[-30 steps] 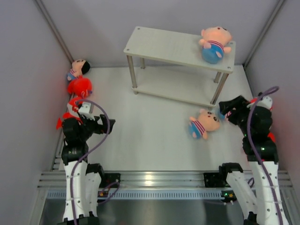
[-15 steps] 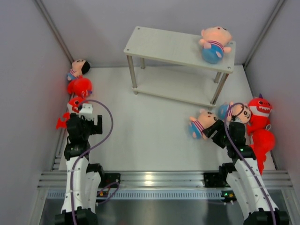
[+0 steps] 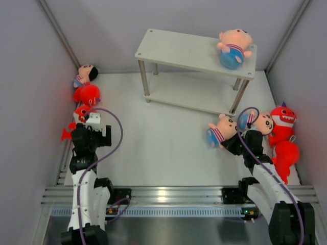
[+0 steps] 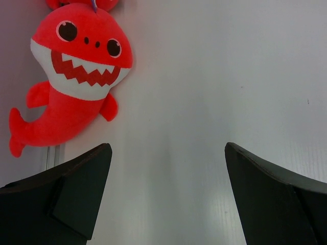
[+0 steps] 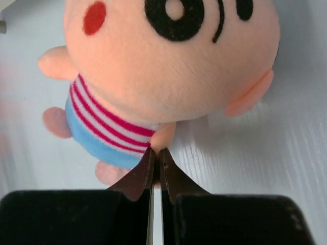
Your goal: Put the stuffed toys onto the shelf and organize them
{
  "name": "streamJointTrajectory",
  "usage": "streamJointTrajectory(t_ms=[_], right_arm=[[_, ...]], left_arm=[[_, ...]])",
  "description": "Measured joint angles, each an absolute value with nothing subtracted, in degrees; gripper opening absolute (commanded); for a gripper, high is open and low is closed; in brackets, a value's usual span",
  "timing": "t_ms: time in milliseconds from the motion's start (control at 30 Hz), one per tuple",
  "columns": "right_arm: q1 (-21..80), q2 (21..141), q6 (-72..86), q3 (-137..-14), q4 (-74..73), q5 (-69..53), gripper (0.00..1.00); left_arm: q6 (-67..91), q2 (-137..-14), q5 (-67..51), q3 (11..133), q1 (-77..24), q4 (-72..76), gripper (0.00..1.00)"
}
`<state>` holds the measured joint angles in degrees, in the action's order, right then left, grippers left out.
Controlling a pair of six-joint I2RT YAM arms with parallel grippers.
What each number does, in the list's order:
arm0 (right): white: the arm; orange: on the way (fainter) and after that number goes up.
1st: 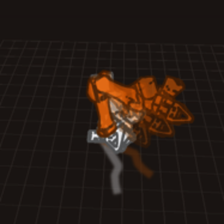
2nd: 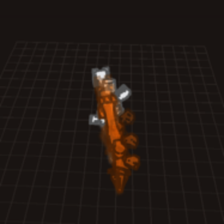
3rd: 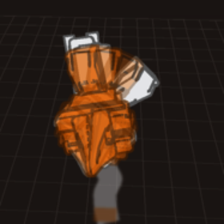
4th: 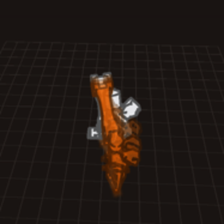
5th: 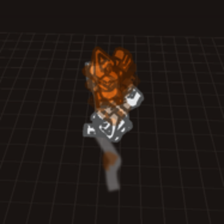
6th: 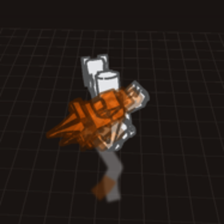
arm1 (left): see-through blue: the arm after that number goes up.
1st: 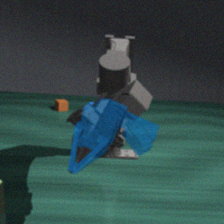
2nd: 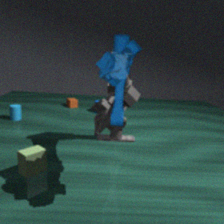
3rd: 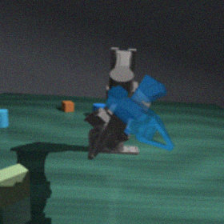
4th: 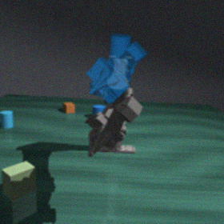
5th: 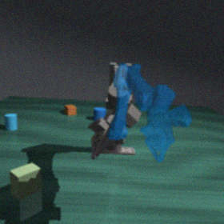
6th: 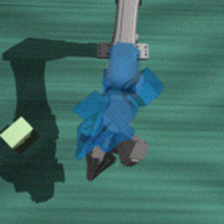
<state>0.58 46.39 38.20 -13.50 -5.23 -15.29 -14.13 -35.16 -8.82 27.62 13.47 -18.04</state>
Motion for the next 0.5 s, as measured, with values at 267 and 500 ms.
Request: streamJointTrajectory(t_ms=[267,500], right_arm=[[0.6,35.9,29.2,-23.2,-21.1,-16.4,0.00],[2.3,38.0,16.6,-50.5,-39.6,-23.7,0.00]], left_arm=[[-14.1,-35.2,-9.6,27.6,13.5,-18.0,0.99],[-14.1,-35.4,-10.3,27.6,13.5,-18.1,0.98]])
